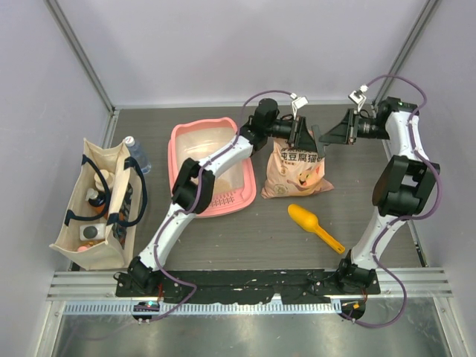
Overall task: Fill the litter box with clean litter
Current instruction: Pick up the clamp at the center of the board.
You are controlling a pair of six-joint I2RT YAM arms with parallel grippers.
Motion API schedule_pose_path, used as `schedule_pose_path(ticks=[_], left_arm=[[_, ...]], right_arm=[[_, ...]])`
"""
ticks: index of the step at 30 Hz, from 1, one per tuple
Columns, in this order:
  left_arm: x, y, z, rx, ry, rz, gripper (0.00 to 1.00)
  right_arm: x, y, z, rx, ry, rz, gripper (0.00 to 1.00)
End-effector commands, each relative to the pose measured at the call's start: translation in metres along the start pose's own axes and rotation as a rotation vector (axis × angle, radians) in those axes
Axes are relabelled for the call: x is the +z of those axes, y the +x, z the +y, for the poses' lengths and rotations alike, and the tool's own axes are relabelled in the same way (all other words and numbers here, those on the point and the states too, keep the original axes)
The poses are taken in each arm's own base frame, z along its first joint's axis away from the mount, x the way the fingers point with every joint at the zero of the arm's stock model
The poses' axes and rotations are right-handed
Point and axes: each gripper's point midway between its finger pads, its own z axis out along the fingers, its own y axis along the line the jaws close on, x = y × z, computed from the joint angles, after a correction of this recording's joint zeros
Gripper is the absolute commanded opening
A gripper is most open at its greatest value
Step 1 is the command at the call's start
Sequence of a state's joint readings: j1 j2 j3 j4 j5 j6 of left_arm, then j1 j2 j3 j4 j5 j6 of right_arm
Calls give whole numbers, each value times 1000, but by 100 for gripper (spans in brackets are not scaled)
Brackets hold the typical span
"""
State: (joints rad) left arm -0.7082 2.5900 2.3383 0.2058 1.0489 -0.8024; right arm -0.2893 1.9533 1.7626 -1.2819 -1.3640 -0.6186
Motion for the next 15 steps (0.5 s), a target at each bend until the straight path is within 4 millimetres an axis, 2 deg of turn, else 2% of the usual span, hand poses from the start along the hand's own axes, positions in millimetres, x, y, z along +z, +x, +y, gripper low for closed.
schedule_pose_path(ticks=[1, 6, 9, 12, 15], left_arm=[[7, 5, -15, 27, 64, 25, 47], [5, 8, -23, 16, 95, 53, 43], [2, 13, -21, -3, 98, 74, 43], [0, 11, -20, -7, 86, 69, 45], [0, 0, -24, 26, 75, 43, 50]], right_arm=[[12, -15, 17, -53, -75, -2, 1], [15, -12, 4, -36, -95, 4, 2], [12, -19, -1, -19, -99, -18, 2], [2, -39, 4, -53, -99, -62, 1], [1, -41, 8, -83, -95, -62, 1]])
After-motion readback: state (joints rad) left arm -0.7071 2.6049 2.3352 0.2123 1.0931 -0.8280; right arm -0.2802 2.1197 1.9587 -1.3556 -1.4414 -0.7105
